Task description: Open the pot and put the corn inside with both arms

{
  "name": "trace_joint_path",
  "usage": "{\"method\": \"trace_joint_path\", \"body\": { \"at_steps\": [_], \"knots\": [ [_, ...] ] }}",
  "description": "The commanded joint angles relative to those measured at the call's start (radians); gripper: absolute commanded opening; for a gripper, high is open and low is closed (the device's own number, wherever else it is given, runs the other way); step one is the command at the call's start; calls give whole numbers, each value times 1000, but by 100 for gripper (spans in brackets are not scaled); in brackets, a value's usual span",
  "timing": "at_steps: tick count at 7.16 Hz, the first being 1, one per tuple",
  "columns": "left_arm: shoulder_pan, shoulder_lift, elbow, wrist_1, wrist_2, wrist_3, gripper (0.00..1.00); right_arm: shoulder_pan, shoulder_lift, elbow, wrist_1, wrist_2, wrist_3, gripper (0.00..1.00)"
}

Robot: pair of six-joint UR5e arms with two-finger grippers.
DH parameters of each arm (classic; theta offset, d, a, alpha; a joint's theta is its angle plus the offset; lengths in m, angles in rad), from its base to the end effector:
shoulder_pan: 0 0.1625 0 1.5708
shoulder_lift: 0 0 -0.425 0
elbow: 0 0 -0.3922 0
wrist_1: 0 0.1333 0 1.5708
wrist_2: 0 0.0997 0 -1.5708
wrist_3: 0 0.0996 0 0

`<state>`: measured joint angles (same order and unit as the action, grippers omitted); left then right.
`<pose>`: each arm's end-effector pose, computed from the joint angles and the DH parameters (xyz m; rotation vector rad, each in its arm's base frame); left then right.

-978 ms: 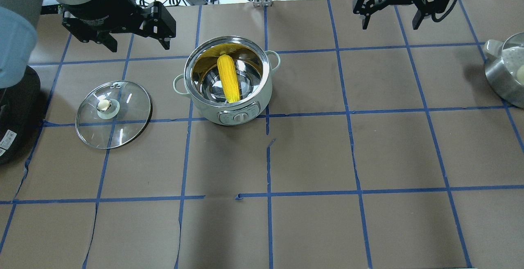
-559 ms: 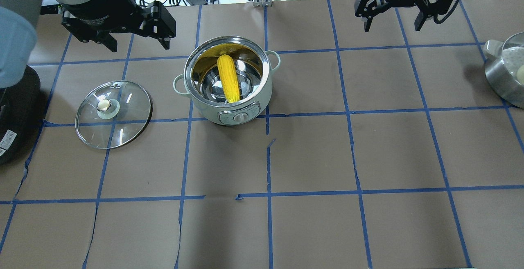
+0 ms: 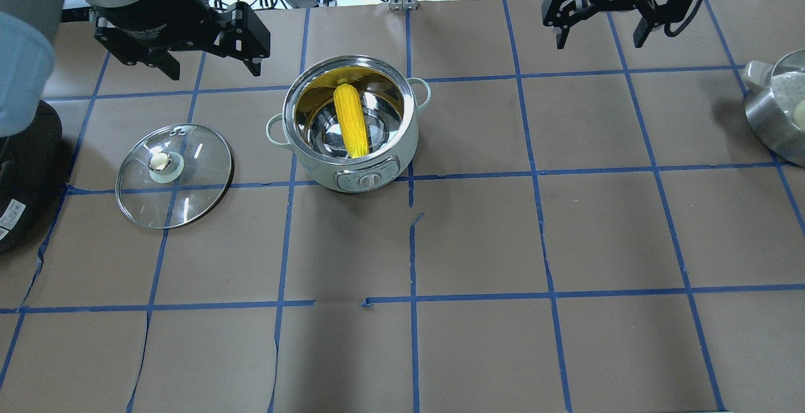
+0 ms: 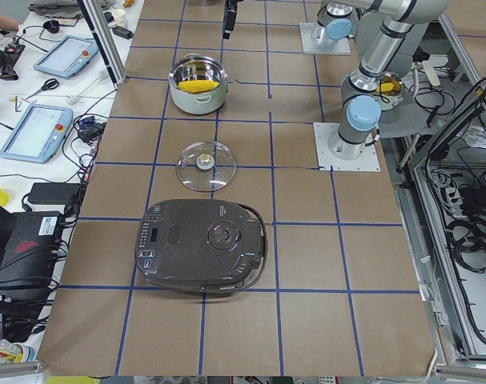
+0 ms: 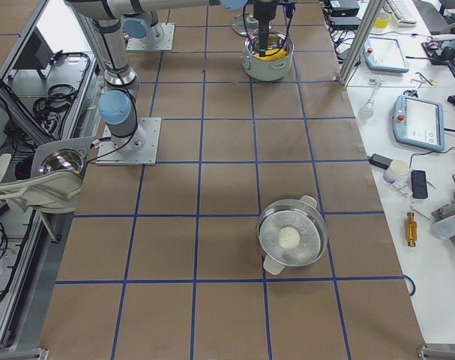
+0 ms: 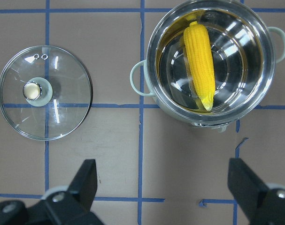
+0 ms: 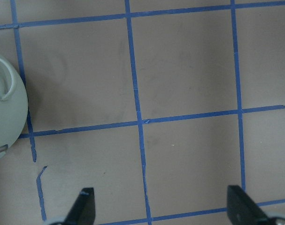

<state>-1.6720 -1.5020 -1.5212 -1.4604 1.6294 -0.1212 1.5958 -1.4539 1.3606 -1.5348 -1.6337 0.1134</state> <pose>-0.1753 -0.4646 0.5586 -0.0413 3.0876 -0.3626 0.1406 -0.5419 0.5276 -0.1389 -3.0782 0.0948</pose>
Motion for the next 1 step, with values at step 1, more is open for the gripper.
{"method": "trace_joint_path", "body": {
  "at_steps": [1],
  "knots": [
    [0, 0, 0, 0, 1, 0, 100, 3, 1, 6, -24, 30, 0, 100]
  ]
}}
